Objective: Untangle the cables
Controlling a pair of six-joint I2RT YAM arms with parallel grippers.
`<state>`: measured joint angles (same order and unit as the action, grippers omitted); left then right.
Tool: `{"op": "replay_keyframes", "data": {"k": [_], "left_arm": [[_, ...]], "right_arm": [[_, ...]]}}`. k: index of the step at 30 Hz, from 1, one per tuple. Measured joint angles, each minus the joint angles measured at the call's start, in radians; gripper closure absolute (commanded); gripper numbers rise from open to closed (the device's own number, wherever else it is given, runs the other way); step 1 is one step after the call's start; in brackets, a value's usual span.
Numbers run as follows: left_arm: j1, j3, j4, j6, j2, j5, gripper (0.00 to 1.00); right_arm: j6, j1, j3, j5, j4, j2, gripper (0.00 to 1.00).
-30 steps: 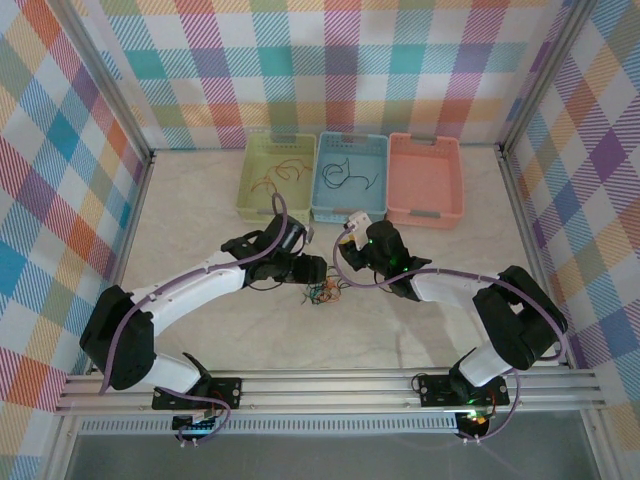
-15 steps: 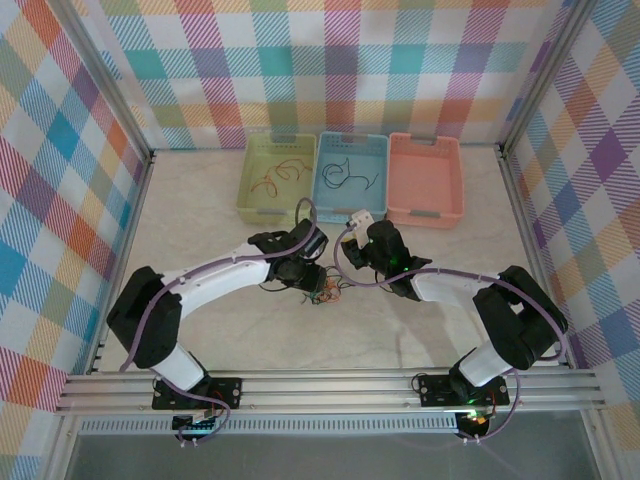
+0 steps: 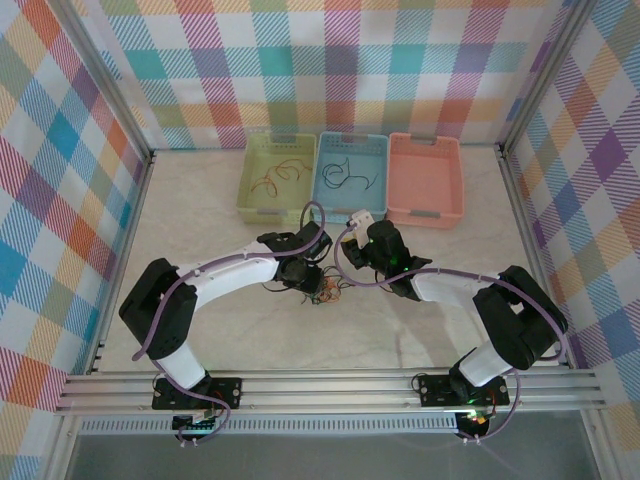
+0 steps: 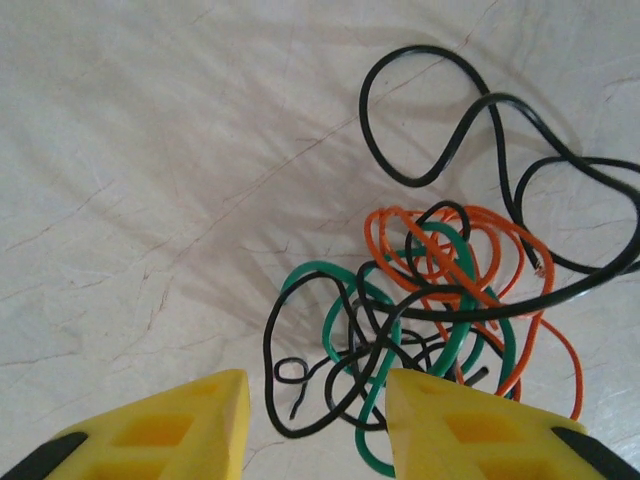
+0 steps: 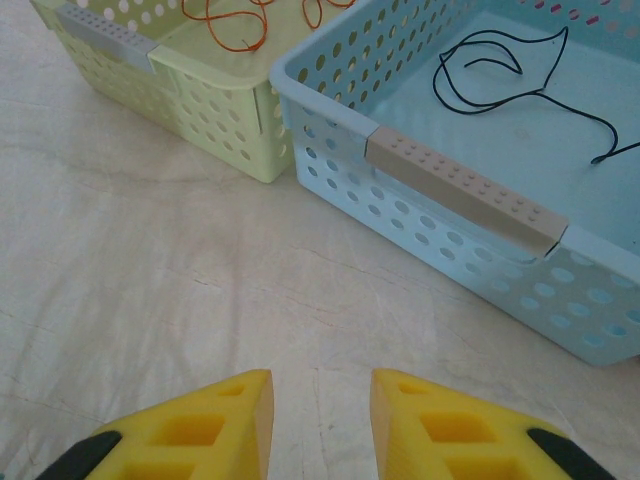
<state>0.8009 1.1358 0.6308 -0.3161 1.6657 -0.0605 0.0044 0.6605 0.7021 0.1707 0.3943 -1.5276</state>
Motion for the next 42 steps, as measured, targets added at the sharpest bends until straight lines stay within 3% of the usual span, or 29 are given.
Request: {"op": "replay_keyframes", "data": {"k": [4,8,13,16,21,29,42], "left_arm": [[0.000,0.000,-0.013,0.010,0.000,-0.001,0.48],[0.000,0.000,-0.027,0.015,0.000,0.000,0.47],[0.000,0.000,-0.041,0.022,0.000,0.029,0.60],[0.000,0.000,-0.051,0.024,0.000,0.041,0.73],[0.000,0.000,-0.061,0.026,0.000,0.045,0.80],[0.001,-0.003,-0.062,0.024,-0.024,0.052,0.99],[0.002,-0.127,-0.160,0.018,-0.298,0.052,0.98]], "right_arm": [[0.000,0.000,0.000,-0.006,0.000,0.000,0.67],[0.000,0.000,0.000,-0.008,0.000,0.001,0.67],[-0.001,0.000,0.000,-0.014,0.000,0.001,0.67],[0.000,0.000,0.000,-0.015,0.000,0.001,0.67],[-0.001,0.000,0.000,-0.018,0.000,0.001,0.67],[-0.001,0.000,0.000,-0.025,0.000,0.001,0.67],[-0.001,0.000,-0.007,-0.041,0.007,0.014,0.66]]}}
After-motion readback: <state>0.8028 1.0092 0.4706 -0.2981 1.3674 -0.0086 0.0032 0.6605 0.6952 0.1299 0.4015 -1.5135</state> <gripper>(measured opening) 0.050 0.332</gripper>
